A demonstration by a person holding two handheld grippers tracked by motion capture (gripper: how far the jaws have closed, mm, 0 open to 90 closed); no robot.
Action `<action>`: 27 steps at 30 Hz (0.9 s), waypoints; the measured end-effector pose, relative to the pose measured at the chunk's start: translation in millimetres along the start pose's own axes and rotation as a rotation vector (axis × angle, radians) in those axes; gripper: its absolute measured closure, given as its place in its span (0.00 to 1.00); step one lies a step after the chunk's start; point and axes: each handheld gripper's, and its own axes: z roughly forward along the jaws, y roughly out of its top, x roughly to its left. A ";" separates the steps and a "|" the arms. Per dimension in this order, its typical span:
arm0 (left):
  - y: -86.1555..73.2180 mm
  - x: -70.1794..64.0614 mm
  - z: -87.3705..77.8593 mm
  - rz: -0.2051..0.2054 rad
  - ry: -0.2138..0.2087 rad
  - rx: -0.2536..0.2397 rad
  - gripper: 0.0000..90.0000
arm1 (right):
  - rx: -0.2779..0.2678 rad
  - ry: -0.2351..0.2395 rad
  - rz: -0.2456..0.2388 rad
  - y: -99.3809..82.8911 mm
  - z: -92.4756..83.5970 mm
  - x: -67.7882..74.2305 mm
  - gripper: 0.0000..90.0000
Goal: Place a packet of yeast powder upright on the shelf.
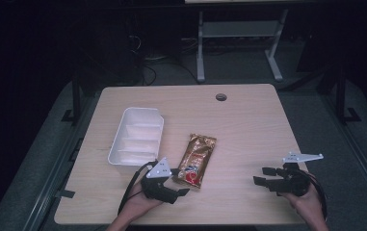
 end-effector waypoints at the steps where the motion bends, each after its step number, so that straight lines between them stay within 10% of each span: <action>1: 0.3 0.2 -0.3 -0.004 0.003 -0.002 0.29 | 0.002 -0.001 -0.002 0.2 0.4 0.5 0.37; 27: 22.0 14.8 14.6 -0.075 0.029 0.052 0.50 | 0.032 0.033 -0.026 63.0 26.8 -16.7 0.36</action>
